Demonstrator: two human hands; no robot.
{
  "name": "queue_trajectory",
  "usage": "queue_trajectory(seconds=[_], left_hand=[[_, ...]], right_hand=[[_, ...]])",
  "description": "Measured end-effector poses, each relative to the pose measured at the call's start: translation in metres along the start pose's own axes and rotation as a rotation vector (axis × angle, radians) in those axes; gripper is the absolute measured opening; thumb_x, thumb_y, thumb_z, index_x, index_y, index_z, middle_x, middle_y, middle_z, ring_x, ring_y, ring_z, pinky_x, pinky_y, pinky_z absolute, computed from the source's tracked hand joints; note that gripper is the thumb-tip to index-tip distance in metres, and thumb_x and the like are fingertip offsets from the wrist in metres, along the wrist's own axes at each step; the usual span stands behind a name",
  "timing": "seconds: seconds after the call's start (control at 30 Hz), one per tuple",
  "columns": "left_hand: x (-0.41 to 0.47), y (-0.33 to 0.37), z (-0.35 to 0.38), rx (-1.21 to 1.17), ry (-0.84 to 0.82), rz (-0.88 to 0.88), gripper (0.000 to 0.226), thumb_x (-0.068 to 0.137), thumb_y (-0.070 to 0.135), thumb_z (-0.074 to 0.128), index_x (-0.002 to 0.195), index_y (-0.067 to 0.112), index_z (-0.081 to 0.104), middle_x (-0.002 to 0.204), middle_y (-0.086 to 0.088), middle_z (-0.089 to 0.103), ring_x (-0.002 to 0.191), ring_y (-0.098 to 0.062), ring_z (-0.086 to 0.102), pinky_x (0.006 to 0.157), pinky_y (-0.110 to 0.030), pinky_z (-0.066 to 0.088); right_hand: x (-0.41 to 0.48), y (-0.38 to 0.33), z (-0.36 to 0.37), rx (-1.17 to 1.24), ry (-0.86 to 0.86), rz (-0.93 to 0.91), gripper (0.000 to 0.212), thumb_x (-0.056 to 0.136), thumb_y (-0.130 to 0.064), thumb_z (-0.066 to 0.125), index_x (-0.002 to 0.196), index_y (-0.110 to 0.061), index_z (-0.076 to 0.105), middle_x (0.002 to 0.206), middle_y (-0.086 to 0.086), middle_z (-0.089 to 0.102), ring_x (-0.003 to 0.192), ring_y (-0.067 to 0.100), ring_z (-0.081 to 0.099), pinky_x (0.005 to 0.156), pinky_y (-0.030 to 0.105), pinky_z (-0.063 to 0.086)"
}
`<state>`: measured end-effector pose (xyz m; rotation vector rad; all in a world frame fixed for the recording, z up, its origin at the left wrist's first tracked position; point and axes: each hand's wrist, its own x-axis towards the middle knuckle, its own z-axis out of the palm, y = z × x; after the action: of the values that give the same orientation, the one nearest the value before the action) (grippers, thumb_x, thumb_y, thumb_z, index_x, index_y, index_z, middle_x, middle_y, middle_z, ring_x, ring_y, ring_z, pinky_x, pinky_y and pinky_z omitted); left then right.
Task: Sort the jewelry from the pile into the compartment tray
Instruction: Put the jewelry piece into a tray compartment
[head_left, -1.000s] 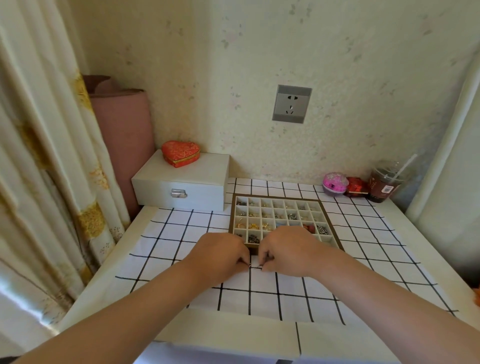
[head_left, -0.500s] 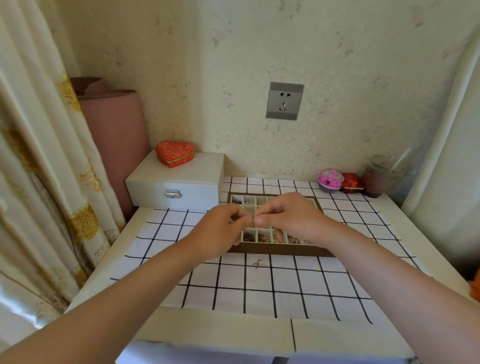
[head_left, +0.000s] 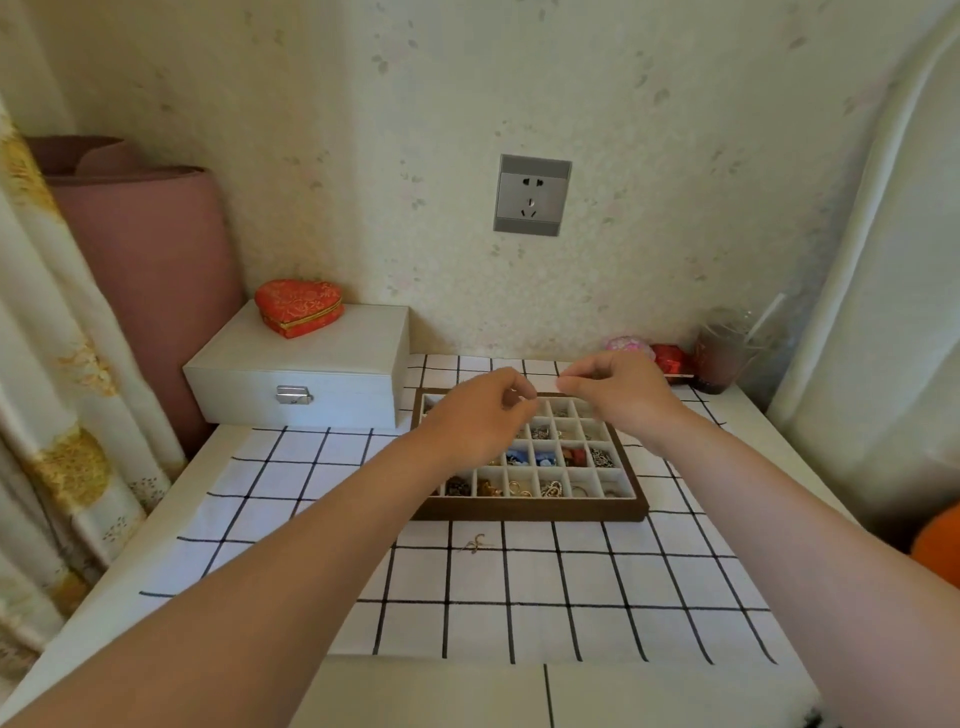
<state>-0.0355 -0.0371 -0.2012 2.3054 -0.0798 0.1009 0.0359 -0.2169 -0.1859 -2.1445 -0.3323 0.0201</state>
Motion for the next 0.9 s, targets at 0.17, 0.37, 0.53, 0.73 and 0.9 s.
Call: queue_trajectory(seconds=[0.17,0.37,0.53,0.73,0.9], left_hand=[[0.016,-0.013,0.019,0.342,-0.085,0.12,0.048,0.093,0.054,0.056,0.136,0.033,0.053,0.136,0.006,0.053,0.124,-0.016,0.044,0.102,-0.038,0.038],[0.029,-0.038,0.034,0.602,-0.2,0.134,0.069,0.092,0.069,0.038,0.153,0.036,0.027,0.162,-0.001,0.021,0.149,-0.023,0.013,0.118,-0.051,0.014],[0.028,-0.043,0.036,0.614,-0.209,0.15,0.07,0.093,0.07,0.035,0.154,0.037,0.023,0.163,-0.001,0.018,0.15,-0.024,0.011,0.121,-0.05,0.013],[0.019,-0.042,0.029,0.583,-0.162,0.197,0.073,0.092,0.066,0.046,0.154,0.031,0.026,0.16,0.003,0.026,0.147,-0.02,0.02,0.12,-0.047,0.02],[-0.001,-0.038,0.016,0.538,-0.052,0.277,0.052,0.089,0.06,0.053,0.133,0.032,0.05,0.124,0.01,0.051,0.116,-0.011,0.044,0.101,-0.036,0.041]], right_hand=[[0.031,0.046,-0.016,-0.353,0.037,-0.006,0.006,0.09,-0.031,0.071,0.085,-0.035,0.072,0.092,-0.014,0.071,0.093,0.007,0.064,0.086,0.032,0.051],[0.041,0.063,-0.001,-0.536,-0.057,-0.001,0.006,0.093,-0.031,0.066,0.089,-0.032,0.071,0.088,-0.012,0.07,0.086,0.009,0.064,0.08,0.035,0.055],[0.045,0.062,0.006,-0.658,-0.081,-0.014,0.017,0.097,-0.029,0.059,0.099,-0.029,0.075,0.093,-0.009,0.073,0.079,0.009,0.064,0.069,0.029,0.051],[0.034,0.048,0.001,-0.619,-0.051,-0.033,0.017,0.098,-0.029,0.058,0.1,-0.03,0.075,0.094,-0.013,0.073,0.082,0.008,0.065,0.076,0.034,0.056],[0.003,0.015,0.01,-0.597,-0.097,-0.173,0.017,0.096,-0.029,0.059,0.097,-0.031,0.075,0.093,-0.014,0.072,0.081,0.007,0.065,0.077,0.034,0.057]])
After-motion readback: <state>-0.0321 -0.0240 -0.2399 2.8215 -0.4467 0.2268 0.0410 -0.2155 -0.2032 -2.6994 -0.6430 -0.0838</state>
